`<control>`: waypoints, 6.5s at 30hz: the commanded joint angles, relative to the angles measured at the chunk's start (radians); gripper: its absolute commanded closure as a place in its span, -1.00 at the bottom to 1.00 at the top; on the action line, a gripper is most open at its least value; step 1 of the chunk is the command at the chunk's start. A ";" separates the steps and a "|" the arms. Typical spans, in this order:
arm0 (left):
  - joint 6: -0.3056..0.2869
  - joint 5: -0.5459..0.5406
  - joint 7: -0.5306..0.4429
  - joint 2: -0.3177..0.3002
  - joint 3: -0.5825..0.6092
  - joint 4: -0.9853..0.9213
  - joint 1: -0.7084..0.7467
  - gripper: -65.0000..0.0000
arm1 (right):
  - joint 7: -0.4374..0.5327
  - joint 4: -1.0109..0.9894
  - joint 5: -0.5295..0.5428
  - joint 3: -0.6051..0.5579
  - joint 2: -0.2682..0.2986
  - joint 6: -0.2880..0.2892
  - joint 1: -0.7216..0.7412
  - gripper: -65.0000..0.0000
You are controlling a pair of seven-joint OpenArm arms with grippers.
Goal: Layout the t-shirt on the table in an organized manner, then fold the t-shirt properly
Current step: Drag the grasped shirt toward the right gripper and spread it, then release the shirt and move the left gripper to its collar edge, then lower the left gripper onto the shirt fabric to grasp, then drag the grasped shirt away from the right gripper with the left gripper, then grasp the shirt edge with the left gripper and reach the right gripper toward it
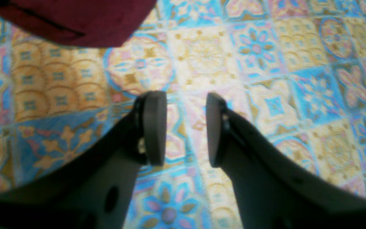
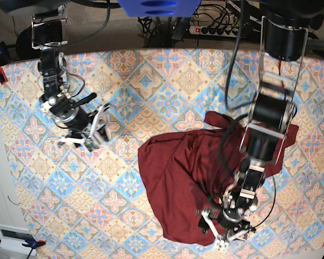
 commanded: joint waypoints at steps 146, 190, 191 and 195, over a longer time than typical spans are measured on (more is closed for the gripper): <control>0.271 0.006 -0.215 -0.341 -0.375 -0.294 -0.037 0.38 | 0.019 0.063 0.007 -0.079 -0.033 -0.007 0.036 0.37; 0.016 -0.046 0.516 -0.195 -0.375 0.734 0.858 0.37 | -0.025 -0.354 0.007 -0.296 -0.246 -0.007 0.369 0.02; -0.022 -0.066 0.540 -0.206 -0.375 0.766 0.872 0.54 | -0.025 -0.360 0.007 -0.311 -0.246 -0.007 0.381 0.02; -0.071 -0.140 0.628 -0.215 -0.378 0.881 0.921 1.00 | -0.025 -0.388 0.010 -0.348 -0.279 -0.007 0.399 0.01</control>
